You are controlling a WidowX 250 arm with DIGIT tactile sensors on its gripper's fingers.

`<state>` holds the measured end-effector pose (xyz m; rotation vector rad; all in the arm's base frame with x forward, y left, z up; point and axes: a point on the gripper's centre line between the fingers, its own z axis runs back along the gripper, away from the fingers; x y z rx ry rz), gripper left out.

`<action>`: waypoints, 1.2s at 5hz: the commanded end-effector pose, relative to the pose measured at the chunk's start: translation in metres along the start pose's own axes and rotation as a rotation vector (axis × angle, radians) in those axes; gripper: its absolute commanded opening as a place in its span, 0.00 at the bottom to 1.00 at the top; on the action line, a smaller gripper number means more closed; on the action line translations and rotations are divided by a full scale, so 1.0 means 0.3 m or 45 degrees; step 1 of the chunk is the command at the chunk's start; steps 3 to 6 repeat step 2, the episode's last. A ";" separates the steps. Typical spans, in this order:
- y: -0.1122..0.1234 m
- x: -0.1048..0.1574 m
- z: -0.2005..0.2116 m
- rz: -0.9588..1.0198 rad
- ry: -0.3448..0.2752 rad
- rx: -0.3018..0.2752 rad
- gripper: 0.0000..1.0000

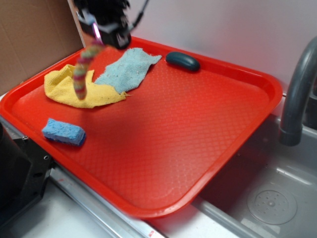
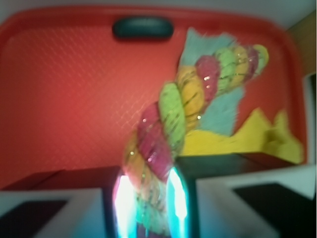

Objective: Grab the multicolored rope.

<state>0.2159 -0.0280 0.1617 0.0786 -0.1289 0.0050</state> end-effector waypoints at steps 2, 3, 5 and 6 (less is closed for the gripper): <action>0.017 0.005 0.208 0.078 -0.080 -0.022 0.00; 0.017 0.005 0.208 0.078 -0.080 -0.022 0.00; 0.017 0.005 0.208 0.078 -0.080 -0.022 0.00; 0.017 0.005 0.208 0.078 -0.080 -0.022 0.00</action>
